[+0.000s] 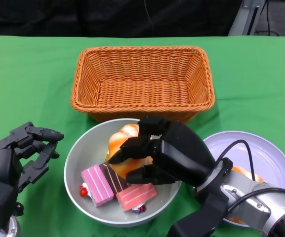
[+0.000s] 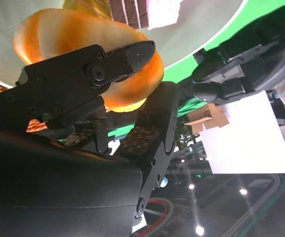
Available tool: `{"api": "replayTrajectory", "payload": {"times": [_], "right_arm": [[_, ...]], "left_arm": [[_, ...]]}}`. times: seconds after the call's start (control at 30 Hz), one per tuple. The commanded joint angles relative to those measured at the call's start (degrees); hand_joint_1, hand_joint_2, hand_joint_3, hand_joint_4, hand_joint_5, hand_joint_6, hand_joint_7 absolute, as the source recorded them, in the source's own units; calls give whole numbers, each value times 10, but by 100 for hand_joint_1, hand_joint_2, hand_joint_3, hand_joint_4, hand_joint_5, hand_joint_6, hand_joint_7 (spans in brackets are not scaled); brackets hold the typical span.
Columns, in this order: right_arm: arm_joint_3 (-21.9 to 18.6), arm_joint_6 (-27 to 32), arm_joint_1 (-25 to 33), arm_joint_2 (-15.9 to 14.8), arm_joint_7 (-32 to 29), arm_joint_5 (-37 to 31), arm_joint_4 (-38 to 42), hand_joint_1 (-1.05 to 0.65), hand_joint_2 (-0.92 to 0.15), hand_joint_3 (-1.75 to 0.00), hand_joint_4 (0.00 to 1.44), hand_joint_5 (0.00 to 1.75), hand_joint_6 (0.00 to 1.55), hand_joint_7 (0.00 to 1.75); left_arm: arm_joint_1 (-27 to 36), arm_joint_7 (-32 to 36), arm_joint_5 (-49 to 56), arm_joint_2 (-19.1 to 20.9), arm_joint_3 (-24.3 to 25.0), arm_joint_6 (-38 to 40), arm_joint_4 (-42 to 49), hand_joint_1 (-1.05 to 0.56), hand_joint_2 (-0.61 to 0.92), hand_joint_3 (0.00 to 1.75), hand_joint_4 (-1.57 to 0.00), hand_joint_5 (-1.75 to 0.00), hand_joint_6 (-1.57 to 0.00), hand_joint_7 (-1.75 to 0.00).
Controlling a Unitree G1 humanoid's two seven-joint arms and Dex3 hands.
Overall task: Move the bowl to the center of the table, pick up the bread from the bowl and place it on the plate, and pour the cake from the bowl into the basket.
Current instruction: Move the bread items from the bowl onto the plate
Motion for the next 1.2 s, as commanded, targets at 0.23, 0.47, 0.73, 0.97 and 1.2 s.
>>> {"api": "replayTrajectory", "payload": {"times": [0.23,0.47,0.73,0.97,1.2], "right_arm": [[-36,-27,7,-5,16,45,-28,-12,-85,-1,82,142,94,78],[-75,-26,46,-20,61,87,-101,-12,-85,-1,91,116,101,68],[-123,-26,91,-39,98,121,-170,-10,-85,-1,85,147,102,63],[-169,-12,131,-61,144,156,-228,-7,-85,-1,86,146,102,70],[-214,19,183,-75,186,189,-281,-11,-84,-3,85,151,99,75]], "left_arm": [[3,3,-1,11,3,-7,4,-12,92,37,-69,-155,-88,-93],[3,15,9,13,3,-8,6,-11,92,36,-74,-145,-90,-92],[3,27,18,17,2,-12,9,-9,91,40,-74,-138,-89,-94],[4,23,18,22,2,-8,10,-10,89,43,-75,-138,-89,-94],[4,21,15,24,3,-8,11,-10,88,44,-75,-139,-89,-95]]}}
